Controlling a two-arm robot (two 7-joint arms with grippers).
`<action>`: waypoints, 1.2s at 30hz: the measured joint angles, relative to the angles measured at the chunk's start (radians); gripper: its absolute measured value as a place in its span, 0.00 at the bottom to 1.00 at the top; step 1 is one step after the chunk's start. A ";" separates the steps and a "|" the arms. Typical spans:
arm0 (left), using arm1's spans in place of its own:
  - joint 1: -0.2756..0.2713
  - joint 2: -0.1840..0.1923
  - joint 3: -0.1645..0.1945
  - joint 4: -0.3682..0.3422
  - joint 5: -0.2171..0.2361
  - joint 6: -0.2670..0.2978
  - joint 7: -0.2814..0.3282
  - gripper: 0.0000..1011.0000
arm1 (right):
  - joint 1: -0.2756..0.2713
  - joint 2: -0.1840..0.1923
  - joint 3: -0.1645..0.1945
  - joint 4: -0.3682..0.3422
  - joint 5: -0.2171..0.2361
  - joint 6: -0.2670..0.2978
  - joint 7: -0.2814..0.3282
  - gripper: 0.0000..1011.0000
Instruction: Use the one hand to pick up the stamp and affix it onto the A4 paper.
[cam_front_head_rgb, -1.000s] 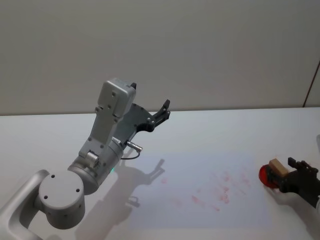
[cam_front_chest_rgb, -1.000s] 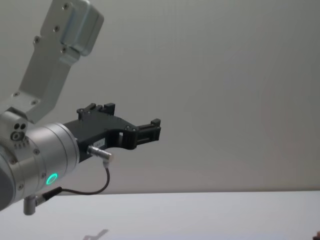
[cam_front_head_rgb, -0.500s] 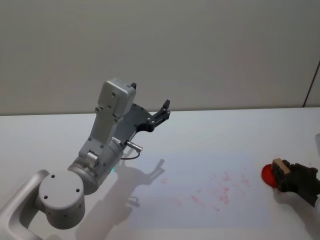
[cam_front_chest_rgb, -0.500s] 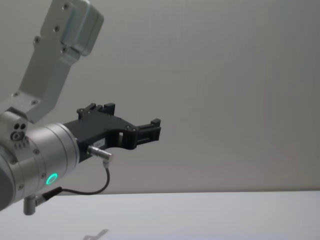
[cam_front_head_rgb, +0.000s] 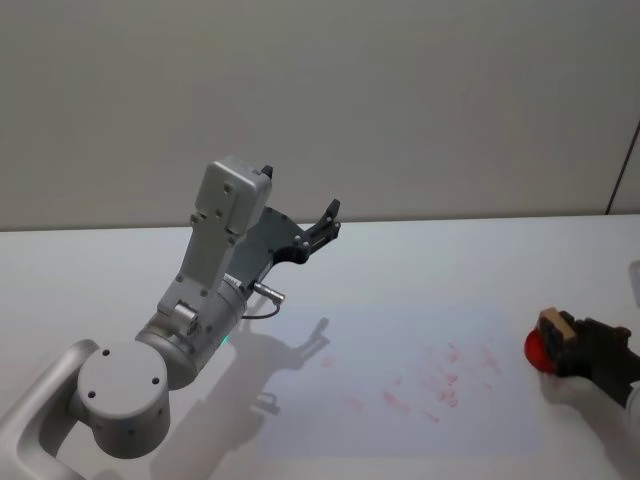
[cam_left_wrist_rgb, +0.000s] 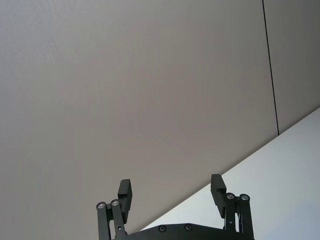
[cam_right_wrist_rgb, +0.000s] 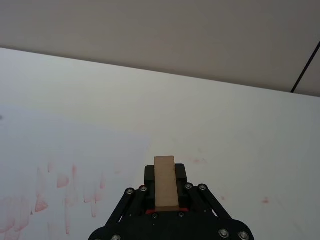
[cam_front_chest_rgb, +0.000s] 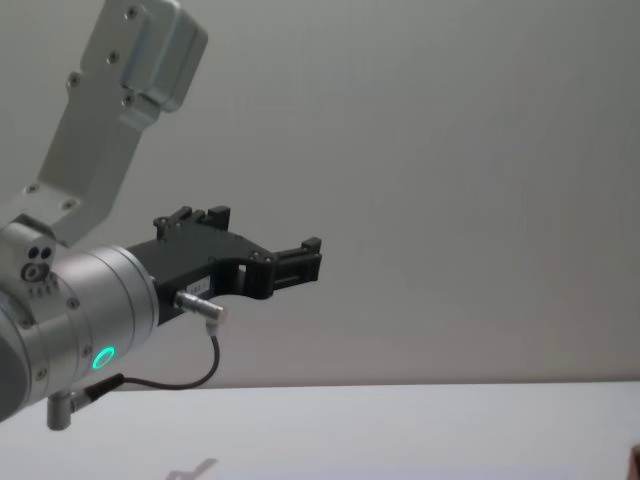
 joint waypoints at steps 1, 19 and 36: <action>0.000 0.000 0.000 0.000 0.000 0.000 0.000 0.99 | 0.001 -0.001 0.000 -0.002 0.001 -0.002 0.001 0.22; 0.000 0.000 0.000 0.000 0.000 0.000 0.000 0.99 | 0.050 -0.041 -0.018 -0.027 0.025 -0.040 0.049 0.22; 0.000 0.000 0.000 0.000 0.000 0.000 0.000 0.99 | 0.123 -0.102 -0.059 0.109 -0.029 -0.080 0.097 0.22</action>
